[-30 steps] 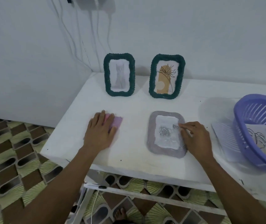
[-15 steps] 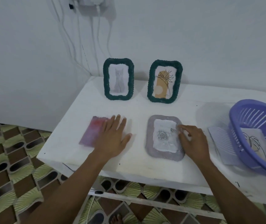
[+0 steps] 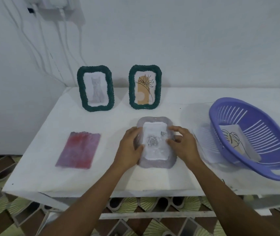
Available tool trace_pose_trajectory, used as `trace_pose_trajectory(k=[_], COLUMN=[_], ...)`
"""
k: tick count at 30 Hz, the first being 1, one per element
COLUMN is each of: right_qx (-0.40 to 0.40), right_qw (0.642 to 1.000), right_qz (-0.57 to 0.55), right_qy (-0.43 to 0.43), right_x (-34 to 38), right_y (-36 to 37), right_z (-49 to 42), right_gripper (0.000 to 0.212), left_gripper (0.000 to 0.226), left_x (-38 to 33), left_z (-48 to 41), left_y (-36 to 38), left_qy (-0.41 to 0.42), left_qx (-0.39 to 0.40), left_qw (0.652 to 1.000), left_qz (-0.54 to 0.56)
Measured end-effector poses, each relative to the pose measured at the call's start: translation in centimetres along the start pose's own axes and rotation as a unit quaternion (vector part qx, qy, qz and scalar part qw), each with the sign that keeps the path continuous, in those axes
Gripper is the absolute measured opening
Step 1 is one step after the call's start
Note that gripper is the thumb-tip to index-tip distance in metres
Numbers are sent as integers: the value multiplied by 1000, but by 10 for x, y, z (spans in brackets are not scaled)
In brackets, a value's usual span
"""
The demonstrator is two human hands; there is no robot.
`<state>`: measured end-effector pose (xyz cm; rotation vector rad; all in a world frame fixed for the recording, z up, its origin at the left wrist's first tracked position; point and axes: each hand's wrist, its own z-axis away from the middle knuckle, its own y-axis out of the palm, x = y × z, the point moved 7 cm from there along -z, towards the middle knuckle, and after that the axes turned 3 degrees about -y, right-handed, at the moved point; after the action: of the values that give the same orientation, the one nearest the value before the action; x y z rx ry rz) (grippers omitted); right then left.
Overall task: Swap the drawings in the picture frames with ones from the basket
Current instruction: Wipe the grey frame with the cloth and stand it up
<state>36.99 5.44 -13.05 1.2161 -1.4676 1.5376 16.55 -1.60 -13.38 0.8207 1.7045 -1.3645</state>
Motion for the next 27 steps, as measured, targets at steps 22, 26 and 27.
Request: trace_pose_trajectory(k=[22,26,27], right_qx=[11,5,0], right_qw=[993,995,994], right_qz=[-73,5,26], right_qy=[-94,-103,-108], right_x=[76,67,66], right_y=[-111,-126,-129], right_z=[-131,-162,-169], right_gripper=[30,31,32], left_gripper=[59,61,61], left_x=[-108,-107,-108], left_z=[-175,-201,-206], left_y=[35,54,58], left_qy=[1,-4,-3], left_qx=[155,152,151], left_qw=[956,955,956], left_qz=[250,253,252])
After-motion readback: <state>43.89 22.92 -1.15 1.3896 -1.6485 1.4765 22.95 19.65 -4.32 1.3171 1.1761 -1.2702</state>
